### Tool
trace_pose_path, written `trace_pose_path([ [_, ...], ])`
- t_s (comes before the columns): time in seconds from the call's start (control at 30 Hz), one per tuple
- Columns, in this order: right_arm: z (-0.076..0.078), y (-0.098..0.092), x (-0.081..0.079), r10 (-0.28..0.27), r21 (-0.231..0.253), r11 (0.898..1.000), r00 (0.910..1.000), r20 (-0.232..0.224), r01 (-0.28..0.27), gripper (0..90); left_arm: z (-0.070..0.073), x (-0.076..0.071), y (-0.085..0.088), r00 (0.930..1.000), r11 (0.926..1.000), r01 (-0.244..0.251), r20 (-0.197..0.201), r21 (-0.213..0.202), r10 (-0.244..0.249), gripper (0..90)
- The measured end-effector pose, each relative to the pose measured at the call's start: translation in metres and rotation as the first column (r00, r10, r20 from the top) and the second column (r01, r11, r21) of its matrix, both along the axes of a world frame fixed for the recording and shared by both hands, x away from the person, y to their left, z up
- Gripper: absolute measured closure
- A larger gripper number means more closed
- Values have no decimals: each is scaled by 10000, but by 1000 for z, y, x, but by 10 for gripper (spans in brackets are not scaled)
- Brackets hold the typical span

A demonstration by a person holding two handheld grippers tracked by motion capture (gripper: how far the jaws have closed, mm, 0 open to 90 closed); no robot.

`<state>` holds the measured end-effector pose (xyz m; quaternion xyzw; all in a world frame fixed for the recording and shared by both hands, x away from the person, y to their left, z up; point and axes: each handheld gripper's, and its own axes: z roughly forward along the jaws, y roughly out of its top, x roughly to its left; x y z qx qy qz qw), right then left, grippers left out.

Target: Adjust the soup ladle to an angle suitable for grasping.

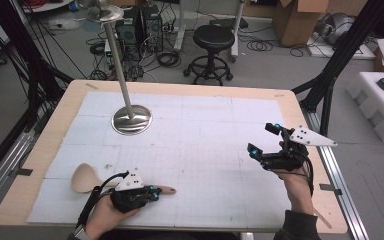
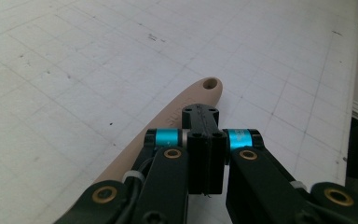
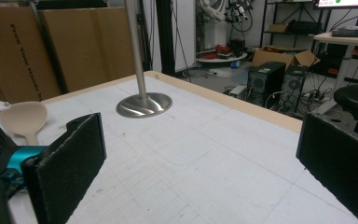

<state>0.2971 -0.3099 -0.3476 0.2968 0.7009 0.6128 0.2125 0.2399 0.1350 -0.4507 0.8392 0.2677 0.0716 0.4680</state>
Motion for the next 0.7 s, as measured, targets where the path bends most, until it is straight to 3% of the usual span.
trace_pose_path([
  [0.27,-1,-1,0,-26,58,10000,10000,-14,26,4,0,7,-4,9996,9995,-100,276,307,92,900],
  [0.53,-1,-2,0,-47,68,10000,10000,-9,47,4,0,18,-4,9994,9994,-262,223,205,257,900],
  [0.7,-1,-3,0,-47,58,10000,10000,-31,48,4,1,26,-5,9991,9991,-208,372,380,194,900],
])
